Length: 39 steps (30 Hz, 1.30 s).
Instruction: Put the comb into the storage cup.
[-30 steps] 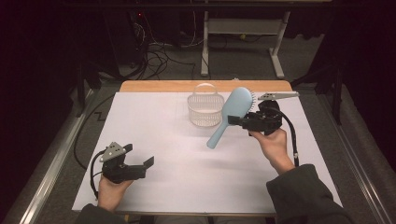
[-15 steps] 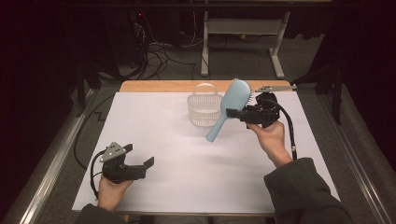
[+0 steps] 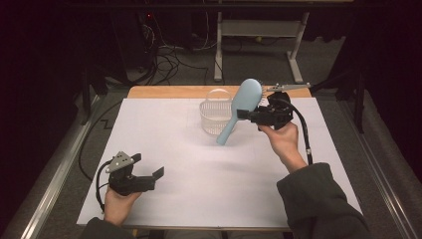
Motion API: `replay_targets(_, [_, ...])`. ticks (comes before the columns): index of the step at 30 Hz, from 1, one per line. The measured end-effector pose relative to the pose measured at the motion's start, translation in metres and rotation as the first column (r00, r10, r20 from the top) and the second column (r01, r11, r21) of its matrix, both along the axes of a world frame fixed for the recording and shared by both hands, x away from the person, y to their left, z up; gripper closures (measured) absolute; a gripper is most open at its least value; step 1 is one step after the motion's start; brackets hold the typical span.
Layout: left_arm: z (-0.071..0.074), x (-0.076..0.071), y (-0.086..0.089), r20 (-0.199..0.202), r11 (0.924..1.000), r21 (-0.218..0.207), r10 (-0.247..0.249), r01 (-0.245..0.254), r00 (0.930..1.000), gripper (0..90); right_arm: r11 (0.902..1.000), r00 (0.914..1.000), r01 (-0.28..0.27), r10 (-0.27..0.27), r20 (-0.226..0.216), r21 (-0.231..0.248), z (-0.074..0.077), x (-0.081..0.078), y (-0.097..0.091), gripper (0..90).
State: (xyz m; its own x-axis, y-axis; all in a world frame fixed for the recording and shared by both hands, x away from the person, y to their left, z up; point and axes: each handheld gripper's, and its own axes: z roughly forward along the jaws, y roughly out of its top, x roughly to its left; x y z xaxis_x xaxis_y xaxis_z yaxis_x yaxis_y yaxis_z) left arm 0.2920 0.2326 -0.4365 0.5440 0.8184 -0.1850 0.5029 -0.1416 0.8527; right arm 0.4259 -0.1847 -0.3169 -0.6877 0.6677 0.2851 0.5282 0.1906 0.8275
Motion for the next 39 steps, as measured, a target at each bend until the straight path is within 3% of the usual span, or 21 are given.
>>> replay_targets(39, [0.0,0.0,-0.001,0.002,0.9999,-0.002,-0.016,0.016,0.9999,0.0,0.997,0.9971,0.076,-0.076,0.007,-0.011,0.026,0.039,0.016,56.3])
